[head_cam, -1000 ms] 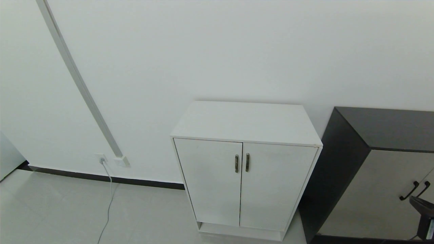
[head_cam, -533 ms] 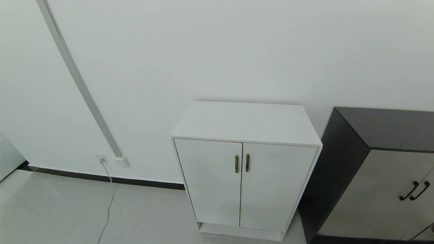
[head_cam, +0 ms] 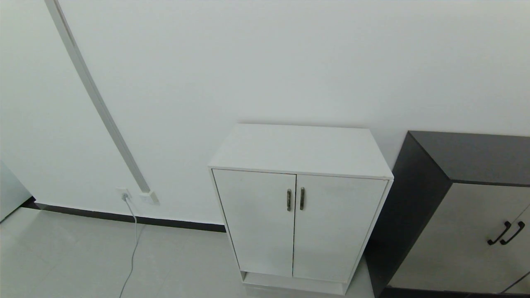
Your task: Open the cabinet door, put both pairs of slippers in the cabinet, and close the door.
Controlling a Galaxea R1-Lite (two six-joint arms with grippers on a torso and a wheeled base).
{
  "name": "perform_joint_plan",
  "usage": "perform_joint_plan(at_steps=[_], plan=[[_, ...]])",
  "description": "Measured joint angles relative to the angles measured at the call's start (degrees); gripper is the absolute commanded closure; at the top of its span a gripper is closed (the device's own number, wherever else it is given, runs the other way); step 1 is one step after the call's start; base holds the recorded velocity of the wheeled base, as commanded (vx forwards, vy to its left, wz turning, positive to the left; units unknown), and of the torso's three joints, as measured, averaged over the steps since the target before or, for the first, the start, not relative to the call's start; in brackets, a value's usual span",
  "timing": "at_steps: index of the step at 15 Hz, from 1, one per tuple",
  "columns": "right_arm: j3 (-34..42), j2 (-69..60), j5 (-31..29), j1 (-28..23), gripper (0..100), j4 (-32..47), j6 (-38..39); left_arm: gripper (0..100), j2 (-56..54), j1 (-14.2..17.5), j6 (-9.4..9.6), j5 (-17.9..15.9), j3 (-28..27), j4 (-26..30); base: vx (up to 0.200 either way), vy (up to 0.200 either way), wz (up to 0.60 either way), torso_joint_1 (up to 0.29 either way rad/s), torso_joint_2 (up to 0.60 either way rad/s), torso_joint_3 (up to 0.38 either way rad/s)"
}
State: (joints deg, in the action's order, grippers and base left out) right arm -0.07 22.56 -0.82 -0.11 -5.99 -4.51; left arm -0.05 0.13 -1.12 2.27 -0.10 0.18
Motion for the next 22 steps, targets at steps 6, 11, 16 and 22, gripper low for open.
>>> perform_joint_plan(at_steps=[6, 11, 16, 22], plan=[[-0.11, -8.44, 4.72, 0.51, 100, 4.86, 0.71, 100, 0.0, 0.0, 0.01, -0.02, 0.0, 0.0, 0.0, 0.0, 0.0, 0.0, 0.0, 0.0], [-0.02, -10.58, 4.45, 0.93, 100, 4.97, 1.51, 100, 0.0, 0.0, 0.01, 0.02, 0.0, -0.02, 0.0, 0.0, 0.0, 0.0, 0.0, 0.0], [-0.23, -15.87, 4.43, 1.71, 100, 5.01, -0.9, 100, 0.0, 0.0, 0.09, 0.0, 0.0, 0.0, 0.0, 0.0, 0.0, 0.0, 0.0, 0.0], [-0.23, -18.55, 4.29, 0.79, 100, 5.03, -0.95, 100, 0.0, -0.04, 0.01, 0.07, 0.0, 0.0, 0.0, 0.0, 0.0, 0.0, 0.0, 0.0]])
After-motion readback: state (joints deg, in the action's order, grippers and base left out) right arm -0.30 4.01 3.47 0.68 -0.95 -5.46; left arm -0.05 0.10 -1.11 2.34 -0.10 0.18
